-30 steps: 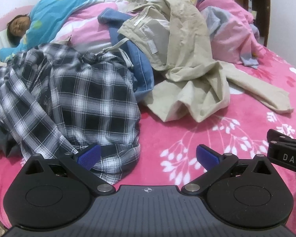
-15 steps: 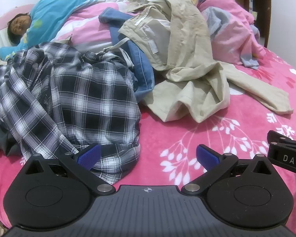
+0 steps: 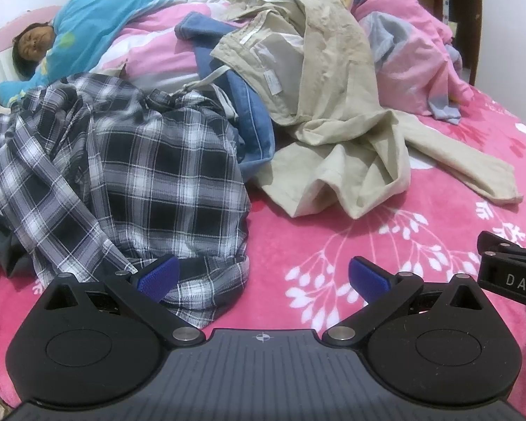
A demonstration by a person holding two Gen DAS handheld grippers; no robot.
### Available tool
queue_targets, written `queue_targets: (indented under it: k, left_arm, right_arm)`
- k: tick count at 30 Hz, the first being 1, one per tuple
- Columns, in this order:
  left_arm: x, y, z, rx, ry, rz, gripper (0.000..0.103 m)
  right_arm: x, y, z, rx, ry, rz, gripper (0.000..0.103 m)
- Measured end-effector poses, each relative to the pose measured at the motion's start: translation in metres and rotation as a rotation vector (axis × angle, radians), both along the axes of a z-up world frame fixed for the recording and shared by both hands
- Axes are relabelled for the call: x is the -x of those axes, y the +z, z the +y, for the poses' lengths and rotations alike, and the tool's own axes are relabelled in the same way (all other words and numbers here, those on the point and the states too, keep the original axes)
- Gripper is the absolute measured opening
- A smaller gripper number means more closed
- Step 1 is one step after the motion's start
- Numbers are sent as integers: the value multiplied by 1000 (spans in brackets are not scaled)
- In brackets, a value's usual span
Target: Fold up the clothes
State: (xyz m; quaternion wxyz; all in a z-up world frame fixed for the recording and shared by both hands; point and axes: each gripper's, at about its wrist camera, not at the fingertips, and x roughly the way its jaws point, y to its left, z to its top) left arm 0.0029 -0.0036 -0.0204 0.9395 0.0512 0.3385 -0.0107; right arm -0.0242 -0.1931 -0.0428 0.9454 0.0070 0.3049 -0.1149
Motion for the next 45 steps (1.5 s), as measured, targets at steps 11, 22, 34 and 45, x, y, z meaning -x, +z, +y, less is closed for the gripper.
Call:
queue_targets:
  k: [11,22,34,45]
  left_arm:
    - [-21,-16,3,60,-78,-115,102]
    - [-95,-20,-17,28,-176,-170,54]
    - [-230,-9,-6,239,-24,-206,62]
    - [-234,-24,-32,177,-194,-290,73]
  right_arm:
    - [-13,-7,-25,2,74,-112,103]
    - [-109,36,-21,10,345,-228,79]
    - [-314,120,69,102,512,-365,78]
    - [-397,135,95,139,440,-254,52]
